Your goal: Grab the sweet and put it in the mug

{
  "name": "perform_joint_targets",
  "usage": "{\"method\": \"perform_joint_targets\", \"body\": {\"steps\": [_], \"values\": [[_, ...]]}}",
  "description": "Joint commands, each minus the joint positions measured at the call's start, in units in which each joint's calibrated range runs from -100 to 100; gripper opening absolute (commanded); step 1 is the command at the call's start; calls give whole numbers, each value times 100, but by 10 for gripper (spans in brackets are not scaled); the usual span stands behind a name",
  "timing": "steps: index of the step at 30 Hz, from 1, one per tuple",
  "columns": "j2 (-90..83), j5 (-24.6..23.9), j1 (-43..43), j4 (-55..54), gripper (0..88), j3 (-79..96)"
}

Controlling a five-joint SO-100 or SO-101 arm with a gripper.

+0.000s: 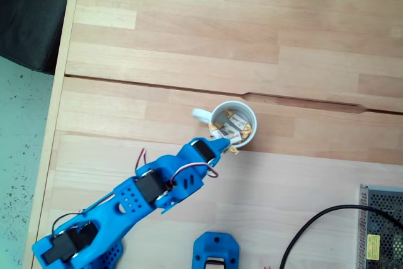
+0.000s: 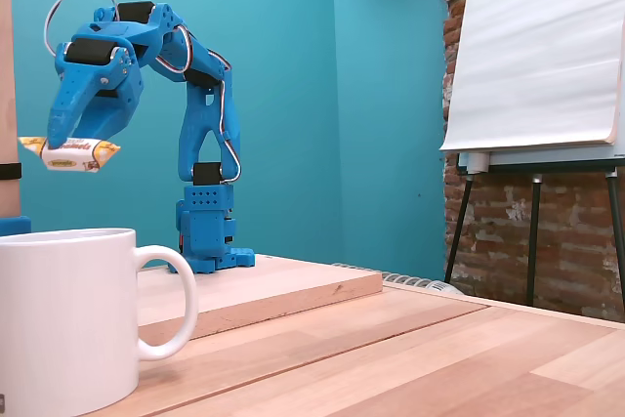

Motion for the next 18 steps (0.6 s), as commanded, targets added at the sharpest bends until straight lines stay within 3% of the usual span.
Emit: {"method": "perform_joint_targets", "body": {"steps": [1,18], "values": [[152,24,60,-73,0,-640],[952,-15,-20,-73,0,-1630]]}}
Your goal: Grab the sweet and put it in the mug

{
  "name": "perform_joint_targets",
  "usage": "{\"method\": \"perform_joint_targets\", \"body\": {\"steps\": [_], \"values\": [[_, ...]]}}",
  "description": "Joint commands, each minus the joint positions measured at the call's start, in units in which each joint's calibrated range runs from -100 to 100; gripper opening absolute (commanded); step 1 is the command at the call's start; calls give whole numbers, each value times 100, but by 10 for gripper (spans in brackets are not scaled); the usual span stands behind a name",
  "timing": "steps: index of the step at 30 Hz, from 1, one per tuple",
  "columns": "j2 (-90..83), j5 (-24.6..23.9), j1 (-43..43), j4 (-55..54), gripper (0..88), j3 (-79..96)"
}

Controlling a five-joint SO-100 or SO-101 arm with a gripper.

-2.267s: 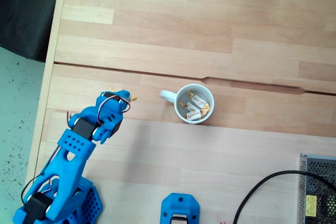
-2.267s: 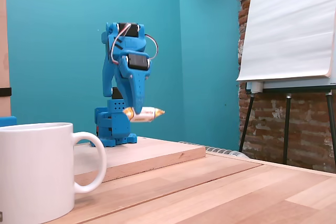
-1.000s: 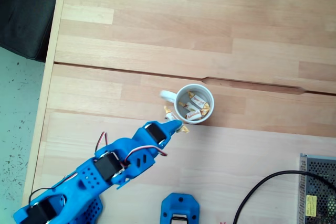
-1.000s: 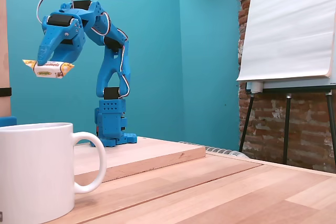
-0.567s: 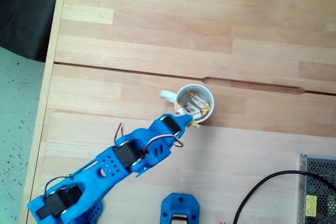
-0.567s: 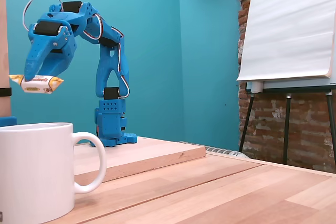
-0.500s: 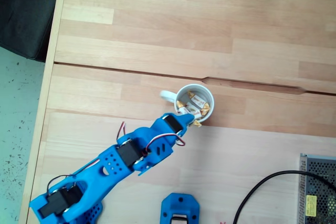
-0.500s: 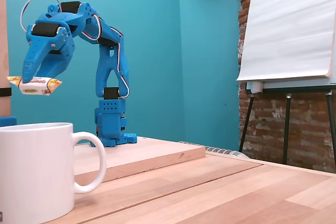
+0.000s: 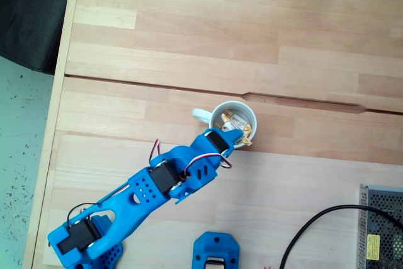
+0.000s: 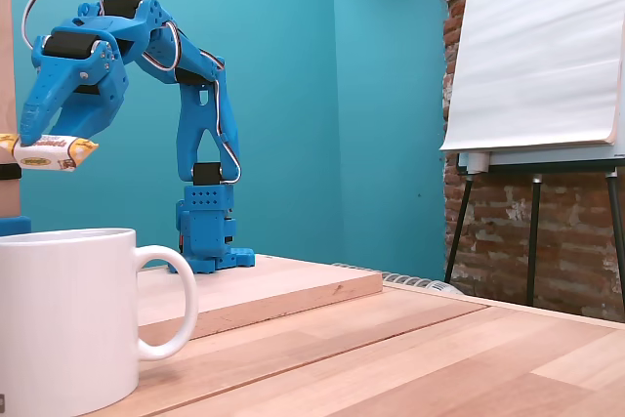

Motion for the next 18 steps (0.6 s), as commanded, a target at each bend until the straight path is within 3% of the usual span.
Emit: {"method": "perform_joint_targets", "body": {"steps": [1,18], "values": [[-82,-15,-20,-73,0,-437],[-65,-10,-20,8,0,-536]]}}
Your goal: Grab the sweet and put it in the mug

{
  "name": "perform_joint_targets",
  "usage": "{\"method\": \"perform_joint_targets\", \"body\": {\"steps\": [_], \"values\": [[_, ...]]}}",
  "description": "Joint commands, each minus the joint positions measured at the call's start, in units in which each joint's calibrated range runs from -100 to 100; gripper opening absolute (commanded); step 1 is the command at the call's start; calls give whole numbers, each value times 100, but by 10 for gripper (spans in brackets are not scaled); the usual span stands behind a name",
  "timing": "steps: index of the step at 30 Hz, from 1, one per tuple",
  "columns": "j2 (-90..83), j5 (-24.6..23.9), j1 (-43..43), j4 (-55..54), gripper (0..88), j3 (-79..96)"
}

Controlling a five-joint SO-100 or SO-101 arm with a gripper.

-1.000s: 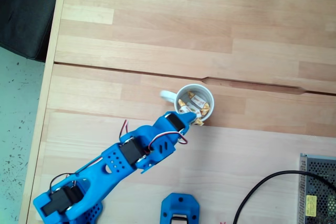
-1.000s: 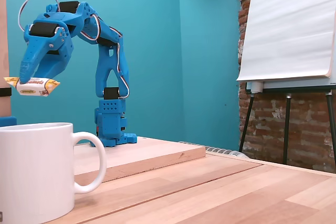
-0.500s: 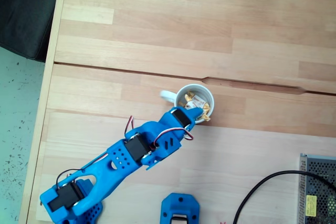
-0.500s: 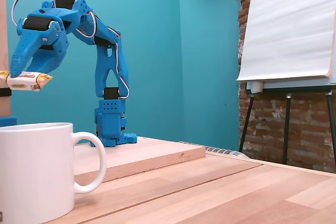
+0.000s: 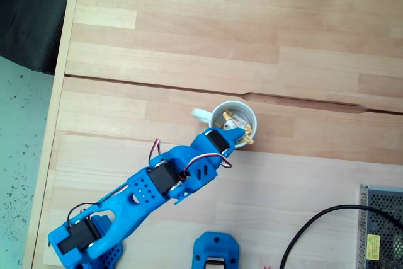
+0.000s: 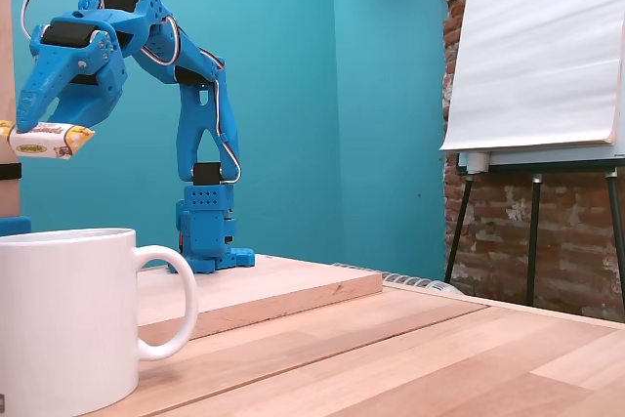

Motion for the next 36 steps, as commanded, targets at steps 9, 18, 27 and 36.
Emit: {"method": "perform_joint_targets", "body": {"steps": [9,18,27,36], "values": [[-74,34,-27,0,0,-356],[-74,39,-340,16,70,-329],[-83,-10,-405,24,225,-258],[-100,-10,-405,24,214,-258]]}}
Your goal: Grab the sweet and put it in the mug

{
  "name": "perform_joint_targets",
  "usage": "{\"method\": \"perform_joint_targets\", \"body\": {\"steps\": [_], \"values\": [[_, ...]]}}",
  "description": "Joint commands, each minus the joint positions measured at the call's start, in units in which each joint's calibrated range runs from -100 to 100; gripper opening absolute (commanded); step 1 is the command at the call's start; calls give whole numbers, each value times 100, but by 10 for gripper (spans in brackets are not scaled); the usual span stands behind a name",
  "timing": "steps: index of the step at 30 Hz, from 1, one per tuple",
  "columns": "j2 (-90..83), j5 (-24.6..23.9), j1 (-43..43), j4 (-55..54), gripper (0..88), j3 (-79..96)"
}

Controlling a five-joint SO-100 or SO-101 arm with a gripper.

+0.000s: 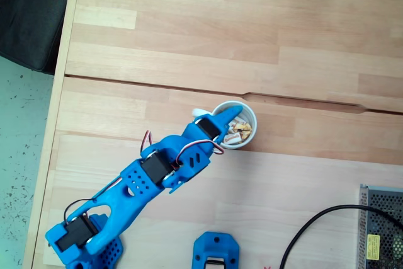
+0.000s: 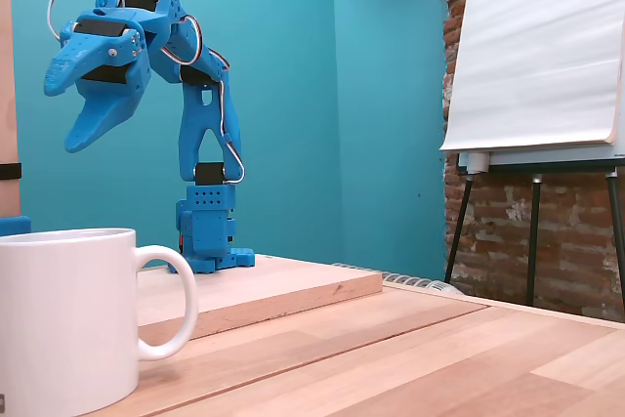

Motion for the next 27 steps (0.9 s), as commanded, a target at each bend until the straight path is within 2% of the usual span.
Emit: {"method": "perform_joint_targets", "body": {"steps": [1,9,21,27], "values": [[-109,-5,-36,16,198,-258],[-178,-15,-57,16,0,-258],[-728,-15,-733,24,0,-356],[-1391,-20,-1394,32,0,-35]]}}
